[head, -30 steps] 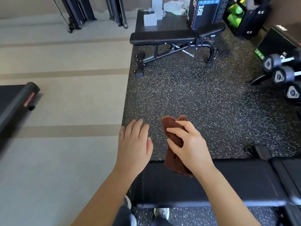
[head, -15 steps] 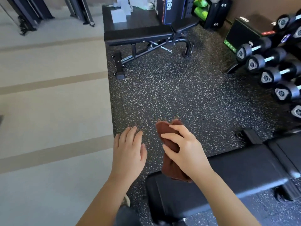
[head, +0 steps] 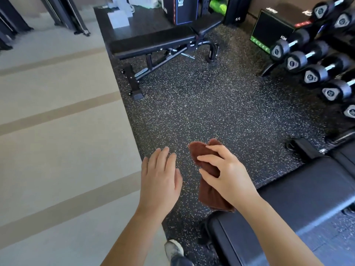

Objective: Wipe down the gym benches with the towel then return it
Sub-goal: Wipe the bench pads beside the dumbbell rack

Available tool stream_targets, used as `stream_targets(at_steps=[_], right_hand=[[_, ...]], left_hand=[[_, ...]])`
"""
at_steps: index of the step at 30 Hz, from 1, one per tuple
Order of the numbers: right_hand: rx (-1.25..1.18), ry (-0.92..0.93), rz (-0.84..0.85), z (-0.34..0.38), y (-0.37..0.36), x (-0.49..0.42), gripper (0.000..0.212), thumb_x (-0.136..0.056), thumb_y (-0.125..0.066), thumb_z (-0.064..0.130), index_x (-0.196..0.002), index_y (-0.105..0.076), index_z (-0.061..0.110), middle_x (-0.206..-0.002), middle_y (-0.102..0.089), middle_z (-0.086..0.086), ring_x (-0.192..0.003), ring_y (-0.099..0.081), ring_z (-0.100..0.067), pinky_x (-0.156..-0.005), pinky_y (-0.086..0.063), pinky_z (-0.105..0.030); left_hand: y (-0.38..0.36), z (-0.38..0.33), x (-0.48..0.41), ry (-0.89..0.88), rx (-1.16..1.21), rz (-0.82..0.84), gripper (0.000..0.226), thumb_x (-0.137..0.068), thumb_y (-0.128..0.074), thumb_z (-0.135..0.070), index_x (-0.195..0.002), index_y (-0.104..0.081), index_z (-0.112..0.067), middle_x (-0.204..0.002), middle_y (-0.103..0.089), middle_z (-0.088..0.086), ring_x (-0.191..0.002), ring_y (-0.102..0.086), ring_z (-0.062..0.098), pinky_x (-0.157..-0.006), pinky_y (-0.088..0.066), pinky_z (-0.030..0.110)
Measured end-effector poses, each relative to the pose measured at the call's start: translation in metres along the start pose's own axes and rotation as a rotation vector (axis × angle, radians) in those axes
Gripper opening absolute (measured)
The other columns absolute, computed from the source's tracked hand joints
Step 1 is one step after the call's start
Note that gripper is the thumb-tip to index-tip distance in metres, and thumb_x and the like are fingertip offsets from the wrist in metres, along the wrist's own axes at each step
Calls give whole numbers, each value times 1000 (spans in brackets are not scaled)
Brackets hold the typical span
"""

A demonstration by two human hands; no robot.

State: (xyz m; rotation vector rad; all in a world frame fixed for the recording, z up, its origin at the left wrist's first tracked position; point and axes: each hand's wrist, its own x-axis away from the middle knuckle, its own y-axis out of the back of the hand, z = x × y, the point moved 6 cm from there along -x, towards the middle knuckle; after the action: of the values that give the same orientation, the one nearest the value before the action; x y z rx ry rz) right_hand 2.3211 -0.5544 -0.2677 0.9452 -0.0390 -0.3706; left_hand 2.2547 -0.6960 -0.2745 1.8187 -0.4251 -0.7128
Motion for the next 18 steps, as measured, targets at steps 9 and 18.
stream_targets(at_steps=[9, 18], right_hand=[[159, 34, -62, -24, 12, -20, 26, -71, -77, 15, -97, -71, 18, -115, -61, -6, -84, -60, -34, -67, -55, -40], [201, -96, -133, -105, 50, -89, 26, -70, -78, 15, -95, -71, 17, -111, -63, -10, -80, -59, -37, -66, -56, -41]], left_hand=[[-27, -27, -35, -69, 27, 59, 34, -77, -67, -14, -109, -64, -3, -120, -60, 15, -114, -55, 35, -91, -44, 55], [-77, -87, -146, -245, 77, 95, 34, -76, -67, -15, -109, -63, -5, -120, -61, 14, -114, -55, 34, -92, -42, 54]])
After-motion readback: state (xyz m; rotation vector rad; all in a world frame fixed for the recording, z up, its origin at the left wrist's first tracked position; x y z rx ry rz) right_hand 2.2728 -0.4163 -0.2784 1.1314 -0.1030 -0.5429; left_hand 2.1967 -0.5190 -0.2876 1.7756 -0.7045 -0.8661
